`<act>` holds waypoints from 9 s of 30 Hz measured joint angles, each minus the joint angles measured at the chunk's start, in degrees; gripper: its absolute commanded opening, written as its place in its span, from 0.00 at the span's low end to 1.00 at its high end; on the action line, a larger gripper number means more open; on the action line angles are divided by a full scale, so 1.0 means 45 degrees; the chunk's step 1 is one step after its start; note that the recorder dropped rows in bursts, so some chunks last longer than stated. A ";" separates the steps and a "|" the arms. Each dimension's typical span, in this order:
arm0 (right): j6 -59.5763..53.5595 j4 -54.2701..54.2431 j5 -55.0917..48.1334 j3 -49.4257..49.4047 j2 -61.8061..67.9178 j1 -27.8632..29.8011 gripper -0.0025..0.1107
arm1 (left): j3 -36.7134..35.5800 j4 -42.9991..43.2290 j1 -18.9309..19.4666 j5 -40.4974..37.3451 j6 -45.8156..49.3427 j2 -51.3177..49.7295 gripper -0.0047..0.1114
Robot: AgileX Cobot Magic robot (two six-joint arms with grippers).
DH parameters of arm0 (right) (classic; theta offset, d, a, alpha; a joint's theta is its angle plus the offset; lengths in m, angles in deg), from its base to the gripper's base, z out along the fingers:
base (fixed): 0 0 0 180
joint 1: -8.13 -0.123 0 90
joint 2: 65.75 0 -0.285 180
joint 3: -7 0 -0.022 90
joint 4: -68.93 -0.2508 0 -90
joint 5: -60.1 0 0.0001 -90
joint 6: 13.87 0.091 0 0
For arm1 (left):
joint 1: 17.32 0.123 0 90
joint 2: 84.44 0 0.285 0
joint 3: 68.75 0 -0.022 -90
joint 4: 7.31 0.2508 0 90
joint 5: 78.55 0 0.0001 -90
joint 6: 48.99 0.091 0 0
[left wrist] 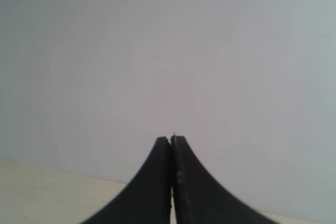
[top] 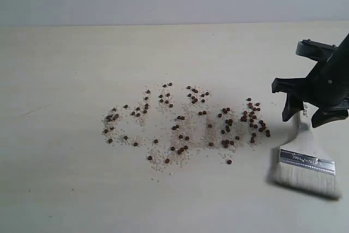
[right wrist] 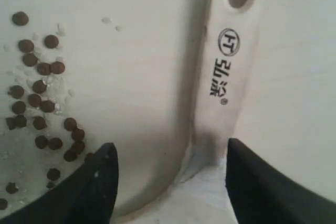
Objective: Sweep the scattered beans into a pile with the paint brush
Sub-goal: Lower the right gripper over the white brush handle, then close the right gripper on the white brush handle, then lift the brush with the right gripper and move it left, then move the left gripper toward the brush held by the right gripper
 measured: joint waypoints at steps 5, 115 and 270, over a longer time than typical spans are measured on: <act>0.0808 0.0607 -0.0183 0.0019 0.0000 0.0000 0.52 | 0.0000 0.0000 0.0000 0.0000 0.0000 0.0000 0.04; 0.3102 0.2718 0.0012 0.0884 0.1473 -0.0431 0.52 | 0.0000 0.0000 0.0000 0.0000 0.0000 0.0000 0.04; -0.6277 -0.7254 0.3146 0.1769 -0.3555 -0.4872 0.02 | 0.7533 0.8183 -0.3868 0.7835 0.4139 -1.8782 0.58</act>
